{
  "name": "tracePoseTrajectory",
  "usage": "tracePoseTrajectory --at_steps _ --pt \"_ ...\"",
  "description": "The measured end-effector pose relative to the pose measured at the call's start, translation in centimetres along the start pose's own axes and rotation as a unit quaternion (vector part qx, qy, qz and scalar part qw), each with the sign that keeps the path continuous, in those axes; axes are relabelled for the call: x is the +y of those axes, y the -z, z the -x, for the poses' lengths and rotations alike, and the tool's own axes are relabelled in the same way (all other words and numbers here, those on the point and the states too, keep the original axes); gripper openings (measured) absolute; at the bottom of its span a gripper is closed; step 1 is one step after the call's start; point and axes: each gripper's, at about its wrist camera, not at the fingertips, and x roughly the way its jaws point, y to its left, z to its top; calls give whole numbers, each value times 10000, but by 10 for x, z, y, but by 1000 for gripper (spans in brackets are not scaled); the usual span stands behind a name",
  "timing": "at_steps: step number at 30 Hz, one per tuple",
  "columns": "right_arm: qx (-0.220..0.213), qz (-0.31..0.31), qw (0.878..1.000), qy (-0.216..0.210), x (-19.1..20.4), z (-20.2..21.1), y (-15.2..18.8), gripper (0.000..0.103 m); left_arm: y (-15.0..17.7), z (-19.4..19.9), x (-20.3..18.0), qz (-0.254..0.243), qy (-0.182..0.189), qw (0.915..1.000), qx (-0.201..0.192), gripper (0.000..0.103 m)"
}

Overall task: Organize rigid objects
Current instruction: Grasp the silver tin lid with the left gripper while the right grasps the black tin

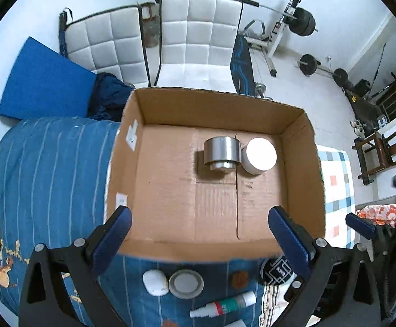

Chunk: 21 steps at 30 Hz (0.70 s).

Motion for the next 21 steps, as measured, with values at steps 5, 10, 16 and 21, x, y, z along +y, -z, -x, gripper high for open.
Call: tracePoseTrajectory --at_steps 5,10,16,21 --pt "-316 -138 9993 -127 -2 31 21 103 30 33 -2 -67 -140 9995 -283 103" --pt "-592 -195 9978 -211 -5 63 41 103 50 57 -3 -115 -130 9987 -489 103" --pt "-546 -336 9963 -579 -13 77 63 103 68 77 -6 -198 -156 9979 -600 103" --pt "-19 -521 9963 -685 -33 47 83 103 96 37 4 -152 -453 9988 50 103"
